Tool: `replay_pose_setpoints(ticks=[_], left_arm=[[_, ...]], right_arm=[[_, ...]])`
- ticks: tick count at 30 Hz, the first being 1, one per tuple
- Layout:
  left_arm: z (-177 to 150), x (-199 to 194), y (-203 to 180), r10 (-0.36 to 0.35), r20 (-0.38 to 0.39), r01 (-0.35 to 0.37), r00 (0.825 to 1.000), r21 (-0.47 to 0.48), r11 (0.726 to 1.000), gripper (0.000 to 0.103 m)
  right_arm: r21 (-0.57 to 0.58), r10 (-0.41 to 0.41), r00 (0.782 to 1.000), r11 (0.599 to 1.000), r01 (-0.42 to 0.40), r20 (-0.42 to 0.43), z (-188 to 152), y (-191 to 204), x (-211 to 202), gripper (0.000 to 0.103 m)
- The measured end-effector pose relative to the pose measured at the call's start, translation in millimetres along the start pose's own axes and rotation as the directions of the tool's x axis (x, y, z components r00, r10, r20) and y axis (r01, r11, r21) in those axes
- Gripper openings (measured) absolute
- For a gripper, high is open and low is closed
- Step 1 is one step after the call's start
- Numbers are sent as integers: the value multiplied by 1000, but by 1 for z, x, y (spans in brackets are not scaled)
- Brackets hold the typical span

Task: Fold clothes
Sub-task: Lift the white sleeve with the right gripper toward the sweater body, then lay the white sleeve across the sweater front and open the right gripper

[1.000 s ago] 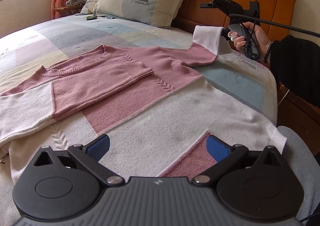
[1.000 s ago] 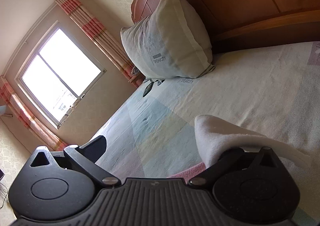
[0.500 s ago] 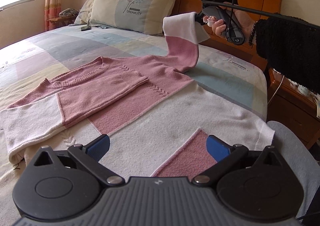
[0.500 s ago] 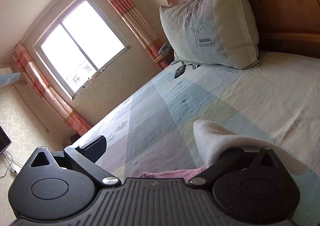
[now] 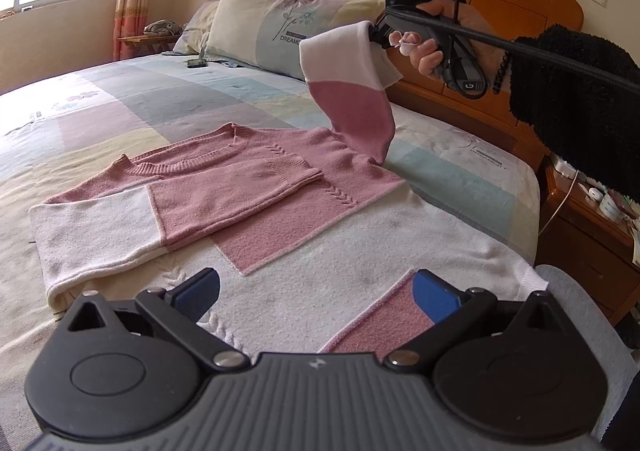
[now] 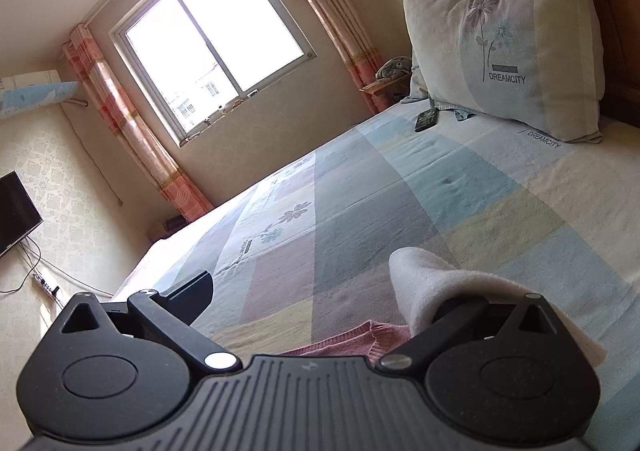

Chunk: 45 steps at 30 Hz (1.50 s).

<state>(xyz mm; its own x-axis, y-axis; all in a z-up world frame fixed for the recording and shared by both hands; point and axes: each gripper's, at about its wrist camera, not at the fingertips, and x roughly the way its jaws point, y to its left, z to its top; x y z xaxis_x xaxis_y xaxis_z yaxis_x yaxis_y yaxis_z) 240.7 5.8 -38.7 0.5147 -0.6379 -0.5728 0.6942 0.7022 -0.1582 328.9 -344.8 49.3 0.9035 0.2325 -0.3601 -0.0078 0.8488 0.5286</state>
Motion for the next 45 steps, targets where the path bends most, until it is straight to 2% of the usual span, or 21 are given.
replay_pose_setpoints(ticks=[9,23,28,32,40,43,45], left_arm=[[-6,-4,13,34,-19,-34,999,-38,999,102],[-16,1,25,70,-76,-75,995,-62,995,102],[-17,4,28,76,-86,-82,993,-69,994,102],[-18,6,30,80,-94,-87,992,-74,993,102],[-19,9,29,82,-103,-89,991,-69,994,102],[-19,9,28,79,-102,-86,992,-65,994,102],[-19,9,28,79,-103,-86,992,-63,994,102]], right_arm=[[-55,36,996,998,-41,-82,-16,39,30,103],[-48,53,979,997,-63,-199,-58,54,82,103],[-21,71,965,997,-79,-254,-80,50,100,103],[-15,80,945,996,-89,-316,-102,43,113,103],[63,98,911,995,-79,-400,-138,17,110,103],[103,102,914,992,-67,-392,-144,4,101,103],[140,100,928,989,-52,-359,-139,-3,93,103]])
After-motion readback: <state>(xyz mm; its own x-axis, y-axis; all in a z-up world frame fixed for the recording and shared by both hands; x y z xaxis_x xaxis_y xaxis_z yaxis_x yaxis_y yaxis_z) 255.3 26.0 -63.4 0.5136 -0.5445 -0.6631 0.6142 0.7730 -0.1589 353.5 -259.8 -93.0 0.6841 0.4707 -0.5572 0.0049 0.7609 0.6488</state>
